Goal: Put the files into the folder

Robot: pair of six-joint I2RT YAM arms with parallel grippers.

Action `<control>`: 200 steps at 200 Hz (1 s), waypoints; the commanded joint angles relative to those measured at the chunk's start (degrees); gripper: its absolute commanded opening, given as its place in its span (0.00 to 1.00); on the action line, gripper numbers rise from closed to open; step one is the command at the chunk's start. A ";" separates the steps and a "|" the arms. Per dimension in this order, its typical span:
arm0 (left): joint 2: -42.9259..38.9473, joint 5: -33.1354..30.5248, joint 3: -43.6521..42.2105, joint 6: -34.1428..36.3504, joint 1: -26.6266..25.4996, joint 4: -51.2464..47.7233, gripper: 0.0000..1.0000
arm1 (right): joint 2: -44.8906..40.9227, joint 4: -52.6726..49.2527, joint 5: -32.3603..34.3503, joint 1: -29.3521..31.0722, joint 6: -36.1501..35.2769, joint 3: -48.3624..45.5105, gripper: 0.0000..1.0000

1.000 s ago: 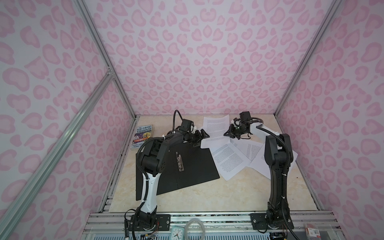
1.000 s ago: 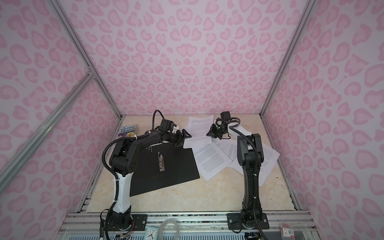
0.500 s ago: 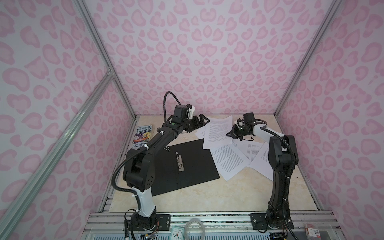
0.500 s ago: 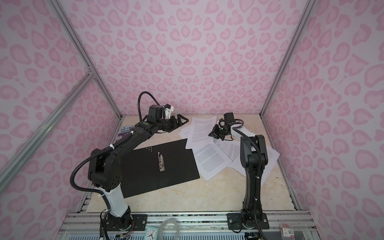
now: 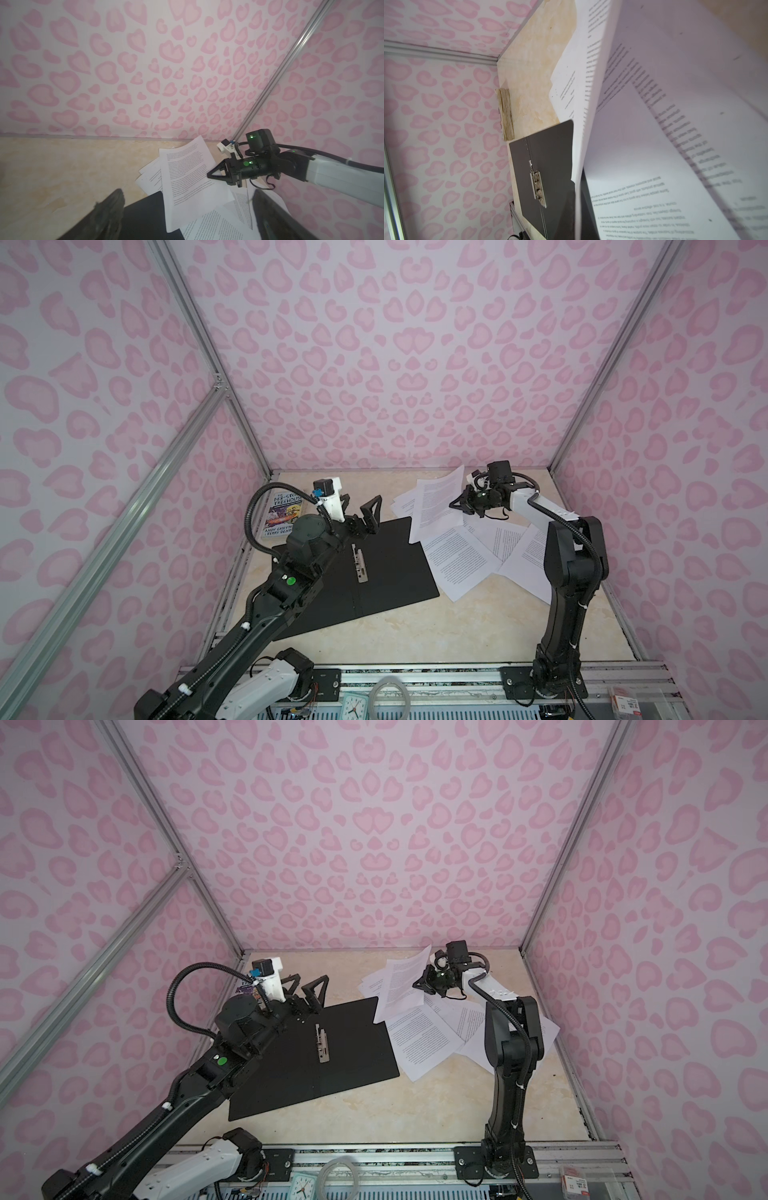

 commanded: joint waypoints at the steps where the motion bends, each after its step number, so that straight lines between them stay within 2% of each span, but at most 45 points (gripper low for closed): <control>1: -5.07 -7.77 -1.05 -4.34 0.44 -12.14 0.97 | -1.79 -8.58 1.60 3.96 -5.99 2.42 0.00; 15: -8.34 -14.43 -1.36 -11.72 0.68 -19.08 0.97 | -3.16 -10.93 3.03 7.93 -6.54 4.34 0.00; 23: -10.24 -16.14 -2.11 -14.27 0.89 -20.62 0.97 | -3.52 -12.11 3.37 10.49 -6.66 5.97 0.00; 46: -13.12 -14.66 -3.87 -15.15 1.39 -20.44 0.97 | -4.25 -13.68 2.62 17.07 -5.19 10.82 0.00; 73: -10.46 -12.51 -0.37 -15.14 1.47 -24.37 0.97 | -5.61 -10.08 -1.21 21.47 -1.03 13.37 0.00; 93: -8.46 -11.79 2.21 -15.05 1.47 -27.69 0.97 | -7.37 -2.74 -4.93 21.87 5.23 8.83 0.00; 129: -8.66 -13.59 3.03 -15.12 1.56 -29.94 0.97 | -10.79 11.12 -7.24 19.10 12.28 -8.87 0.00; 165: -7.12 -11.99 4.74 -15.97 1.83 -28.45 0.97 | -8.50 11.86 -2.11 17.07 6.50 -20.46 0.00; 183: -4.22 -7.68 6.62 -16.77 1.83 -28.16 0.97 | -6.08 6.66 3.32 16.97 0.85 -19.24 0.00; 200: -0.93 -2.04 7.20 -19.06 1.83 -27.43 0.97 | -4.29 5.79 5.12 16.76 -0.28 -18.13 0.00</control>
